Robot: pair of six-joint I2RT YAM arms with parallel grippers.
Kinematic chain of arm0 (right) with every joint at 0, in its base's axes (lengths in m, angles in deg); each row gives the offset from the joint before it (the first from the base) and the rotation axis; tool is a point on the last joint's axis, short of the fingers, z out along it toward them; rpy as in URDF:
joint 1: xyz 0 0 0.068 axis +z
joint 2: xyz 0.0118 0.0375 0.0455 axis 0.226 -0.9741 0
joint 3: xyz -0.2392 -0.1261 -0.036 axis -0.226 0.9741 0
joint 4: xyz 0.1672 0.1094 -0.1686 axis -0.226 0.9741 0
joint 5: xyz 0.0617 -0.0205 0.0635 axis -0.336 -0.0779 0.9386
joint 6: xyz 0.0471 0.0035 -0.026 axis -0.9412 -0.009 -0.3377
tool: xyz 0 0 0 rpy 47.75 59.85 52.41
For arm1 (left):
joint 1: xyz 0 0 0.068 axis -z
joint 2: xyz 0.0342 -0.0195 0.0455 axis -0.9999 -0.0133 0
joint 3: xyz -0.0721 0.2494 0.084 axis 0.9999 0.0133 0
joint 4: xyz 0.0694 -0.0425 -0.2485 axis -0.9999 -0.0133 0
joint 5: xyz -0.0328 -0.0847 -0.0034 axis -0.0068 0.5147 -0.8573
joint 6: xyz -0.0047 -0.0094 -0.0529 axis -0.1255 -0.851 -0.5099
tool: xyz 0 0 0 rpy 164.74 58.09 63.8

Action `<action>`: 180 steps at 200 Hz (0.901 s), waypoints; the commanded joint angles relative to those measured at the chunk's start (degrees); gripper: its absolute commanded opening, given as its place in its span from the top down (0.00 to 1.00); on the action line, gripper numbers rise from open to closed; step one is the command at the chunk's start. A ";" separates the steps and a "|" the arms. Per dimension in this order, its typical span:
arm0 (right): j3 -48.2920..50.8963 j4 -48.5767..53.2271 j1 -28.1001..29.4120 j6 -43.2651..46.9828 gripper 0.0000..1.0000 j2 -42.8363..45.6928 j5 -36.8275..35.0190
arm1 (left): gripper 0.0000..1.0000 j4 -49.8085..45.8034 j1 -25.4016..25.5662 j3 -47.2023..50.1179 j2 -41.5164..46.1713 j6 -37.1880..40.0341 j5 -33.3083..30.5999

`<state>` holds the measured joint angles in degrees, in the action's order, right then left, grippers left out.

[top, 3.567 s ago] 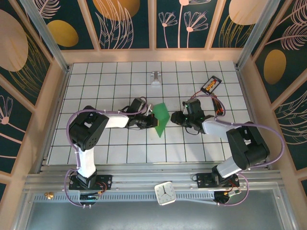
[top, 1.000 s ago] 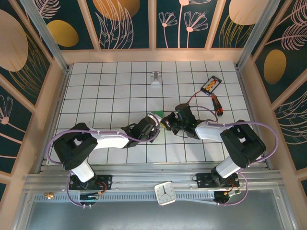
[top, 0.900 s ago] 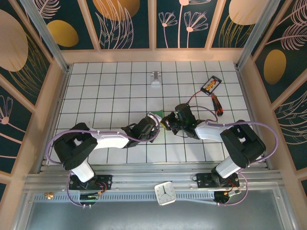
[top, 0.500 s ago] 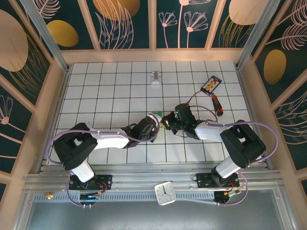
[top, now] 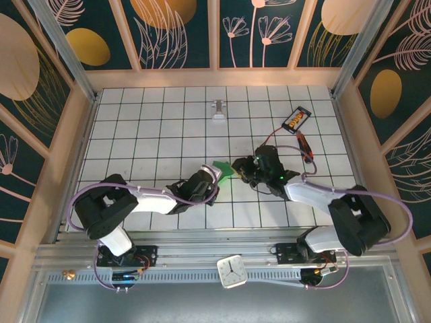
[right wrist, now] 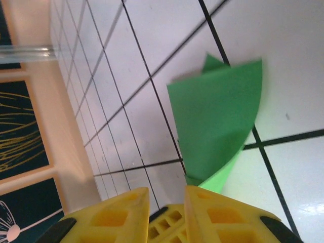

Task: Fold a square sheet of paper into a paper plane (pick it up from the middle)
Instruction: Fold the wing for the fifth time at the center of the table.

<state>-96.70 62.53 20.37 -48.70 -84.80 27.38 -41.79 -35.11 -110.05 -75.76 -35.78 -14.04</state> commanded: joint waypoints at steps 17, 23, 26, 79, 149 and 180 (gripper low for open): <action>-2.26 6.14 -3.87 12.38 0.73 2.97 -3.14 | 0.98 10.60 0.26 4.14 2.49 -7.44 6.62; -2.82 6.45 -4.28 14.01 0.73 2.81 -3.04 | 0.98 11.92 0.26 4.75 2.69 -8.59 7.51; -3.07 6.53 -4.33 14.80 0.72 2.75 -3.01 | 0.99 12.37 0.27 4.94 2.84 -9.09 7.86; -6.41 6.58 -5.17 27.33 0.71 0.11 0.79 | 1.00 17.71 0.18 6.18 3.61 -14.64 14.12; -9.32 17.67 -4.82 36.27 0.68 0.88 -1.17 | 1.00 20.26 -0.12 7.08 2.32 -18.01 15.52; -10.89 26.70 -3.41 36.95 0.62 2.39 -6.48 | 1.00 18.26 -0.15 6.05 1.37 -16.14 14.46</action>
<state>-105.53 80.50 15.69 -14.21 -85.19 26.07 -23.65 -35.11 -103.54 -73.18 -52.65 1.09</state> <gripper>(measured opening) 0.364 0.056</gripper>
